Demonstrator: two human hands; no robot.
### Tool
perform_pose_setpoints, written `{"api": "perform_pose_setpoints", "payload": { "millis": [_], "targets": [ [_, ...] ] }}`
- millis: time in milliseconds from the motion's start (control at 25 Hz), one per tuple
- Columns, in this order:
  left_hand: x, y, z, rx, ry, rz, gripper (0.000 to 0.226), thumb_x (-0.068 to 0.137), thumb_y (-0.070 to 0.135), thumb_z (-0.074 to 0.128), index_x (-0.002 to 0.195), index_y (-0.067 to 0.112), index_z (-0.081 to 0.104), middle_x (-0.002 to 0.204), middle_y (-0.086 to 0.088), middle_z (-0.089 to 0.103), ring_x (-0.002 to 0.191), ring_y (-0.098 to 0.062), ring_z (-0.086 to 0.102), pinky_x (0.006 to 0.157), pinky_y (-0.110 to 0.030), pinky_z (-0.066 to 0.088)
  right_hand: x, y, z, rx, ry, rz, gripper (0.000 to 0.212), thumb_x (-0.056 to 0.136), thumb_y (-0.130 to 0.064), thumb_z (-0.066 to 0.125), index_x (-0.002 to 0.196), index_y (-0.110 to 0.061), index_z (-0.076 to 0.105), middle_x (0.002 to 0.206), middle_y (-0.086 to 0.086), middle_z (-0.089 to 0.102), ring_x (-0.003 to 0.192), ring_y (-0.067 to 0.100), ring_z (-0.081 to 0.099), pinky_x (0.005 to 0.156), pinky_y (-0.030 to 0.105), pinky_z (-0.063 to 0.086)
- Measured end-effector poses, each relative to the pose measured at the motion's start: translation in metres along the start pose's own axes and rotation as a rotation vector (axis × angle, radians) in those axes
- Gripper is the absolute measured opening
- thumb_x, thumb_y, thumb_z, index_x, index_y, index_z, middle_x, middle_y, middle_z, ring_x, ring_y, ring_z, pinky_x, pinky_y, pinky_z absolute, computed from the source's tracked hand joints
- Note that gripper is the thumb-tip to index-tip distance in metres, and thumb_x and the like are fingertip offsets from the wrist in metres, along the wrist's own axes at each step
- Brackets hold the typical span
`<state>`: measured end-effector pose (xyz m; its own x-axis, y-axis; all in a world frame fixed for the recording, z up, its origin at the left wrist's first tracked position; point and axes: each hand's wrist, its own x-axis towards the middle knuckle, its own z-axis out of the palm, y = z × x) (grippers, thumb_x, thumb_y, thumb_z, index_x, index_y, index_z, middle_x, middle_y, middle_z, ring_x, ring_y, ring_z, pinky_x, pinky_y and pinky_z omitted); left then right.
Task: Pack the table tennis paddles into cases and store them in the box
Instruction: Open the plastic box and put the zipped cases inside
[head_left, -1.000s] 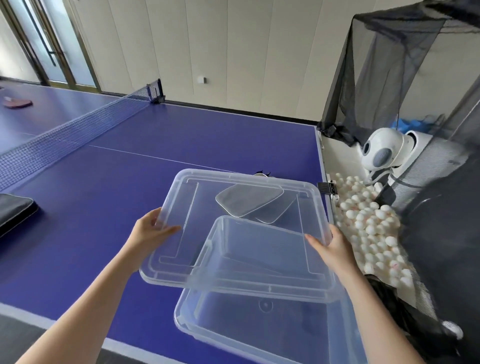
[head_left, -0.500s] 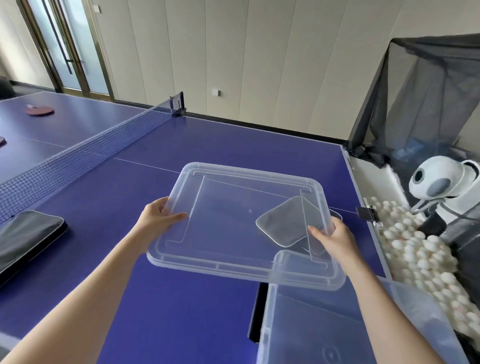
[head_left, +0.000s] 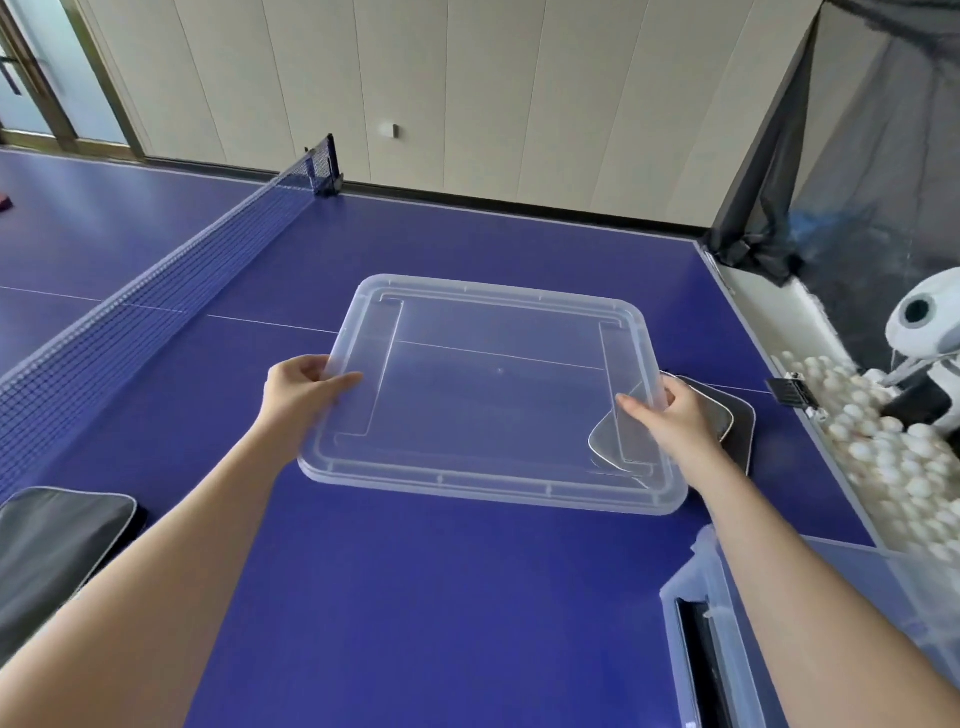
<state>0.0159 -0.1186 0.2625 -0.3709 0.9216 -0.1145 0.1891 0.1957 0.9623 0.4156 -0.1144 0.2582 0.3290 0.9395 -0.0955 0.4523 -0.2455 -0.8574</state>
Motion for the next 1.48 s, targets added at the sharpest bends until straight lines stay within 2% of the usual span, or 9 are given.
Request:
{"api": "perform_pose_setpoints", "payload": {
  "millis": [120, 400, 480, 600, 680, 800, 1000, 1320, 1480],
  "targets": [
    [0.04, -0.014, 0.003, 0.007, -0.001, -0.016, 0.028, 0.074, 0.018, 0.08, 0.1, 0.014, 0.071, 0.088, -0.007, 0.071, 0.07, -0.02, 0.063, 0.077, -0.035, 0.056, 0.028, 0.0, 0.03, 0.037, 0.0, 0.01, 0.054, 0.078, -0.03, 0.076, 0.123, -0.01, 0.053, 0.11, 0.005, 0.061, 0.097, 0.022, 0.06, 0.071, 0.027, 0.045],
    [0.126, -0.074, 0.037, 0.175, -0.032, 0.012, 0.027, 0.083, 0.017, 0.072, 0.109, 0.01, 0.065, 0.091, -0.007, 0.062, 0.068, -0.017, 0.057, 0.063, -0.022, 0.047, 0.097, 0.045, 0.101, -0.078, -0.004, 0.089, 0.054, 0.076, -0.042, 0.076, 0.117, -0.014, 0.056, 0.11, 0.003, 0.064, 0.096, 0.022, 0.063, 0.075, 0.033, 0.053],
    [0.145, -0.096, 0.048, 0.248, -0.047, 0.004, 0.031, 0.086, 0.02, 0.07, 0.114, 0.009, 0.063, 0.093, -0.007, 0.061, 0.07, -0.019, 0.057, 0.065, -0.025, 0.046, 0.112, 0.06, 0.118, -0.137, -0.005, 0.071, 0.05, 0.078, -0.042, 0.073, 0.116, -0.013, 0.057, 0.109, 0.001, 0.062, 0.095, 0.02, 0.06, 0.076, 0.034, 0.053],
    [0.174, -0.13, 0.063, 0.332, -0.046, 0.001, 0.035, 0.086, 0.022, 0.07, 0.117, 0.008, 0.062, 0.108, -0.011, 0.057, 0.082, -0.025, 0.058, 0.076, -0.033, 0.046, 0.138, 0.087, 0.144, -0.227, 0.02, 0.043, 0.046, 0.081, -0.04, 0.071, 0.114, -0.011, 0.057, 0.111, 0.005, 0.052, 0.092, 0.019, 0.053, 0.072, 0.03, 0.047],
    [0.19, -0.15, 0.072, 0.405, -0.045, 0.023, 0.037, 0.085, 0.026, 0.07, 0.117, 0.008, 0.063, 0.113, -0.01, 0.052, 0.085, -0.025, 0.057, 0.08, -0.033, 0.046, 0.148, 0.101, 0.161, -0.267, 0.039, 0.019, 0.046, 0.08, -0.04, 0.072, 0.112, -0.011, 0.058, 0.114, 0.009, 0.048, 0.092, 0.019, 0.05, 0.075, 0.031, 0.048],
    [0.205, -0.166, 0.082, 0.467, -0.023, 0.025, 0.036, 0.085, 0.026, 0.07, 0.116, 0.009, 0.064, 0.107, -0.007, 0.047, 0.089, -0.024, 0.053, 0.085, -0.033, 0.044, 0.158, 0.12, 0.18, -0.305, 0.09, 0.004, 0.05, 0.08, -0.04, 0.073, 0.114, -0.008, 0.057, 0.116, 0.012, 0.047, 0.091, 0.019, 0.049, 0.077, 0.031, 0.046],
    [0.214, -0.184, 0.096, 0.492, -0.012, 0.057, 0.033, 0.085, 0.024, 0.071, 0.115, 0.009, 0.066, 0.103, -0.007, 0.048, 0.089, -0.023, 0.052, 0.082, -0.031, 0.04, 0.162, 0.143, 0.193, -0.332, 0.12, 0.005, 0.047, 0.078, -0.035, 0.074, 0.106, 0.0, 0.06, 0.113, 0.016, 0.047, 0.106, 0.031, 0.047, 0.082, 0.032, 0.039],
    [0.209, -0.202, 0.109, 0.533, 0.031, 0.128, 0.034, 0.084, 0.021, 0.072, 0.115, 0.008, 0.069, 0.102, -0.005, 0.044, 0.088, -0.02, 0.046, 0.082, -0.028, 0.036, 0.163, 0.153, 0.196, -0.363, 0.143, 0.0, 0.043, 0.077, -0.031, 0.076, 0.101, 0.002, 0.061, 0.113, 0.017, 0.045, 0.107, 0.031, 0.045, 0.09, 0.031, 0.037],
    [0.206, -0.199, 0.113, 0.581, 0.043, 0.117, 0.036, 0.084, 0.02, 0.072, 0.117, 0.006, 0.067, 0.105, -0.008, 0.043, 0.097, -0.029, 0.05, 0.086, -0.028, 0.036, 0.157, 0.147, 0.195, -0.413, 0.151, -0.004, 0.057, 0.079, -0.032, 0.075, 0.117, 0.005, 0.055, 0.12, 0.02, 0.044, 0.113, 0.034, 0.043, 0.095, 0.034, 0.036]
  ]
}}
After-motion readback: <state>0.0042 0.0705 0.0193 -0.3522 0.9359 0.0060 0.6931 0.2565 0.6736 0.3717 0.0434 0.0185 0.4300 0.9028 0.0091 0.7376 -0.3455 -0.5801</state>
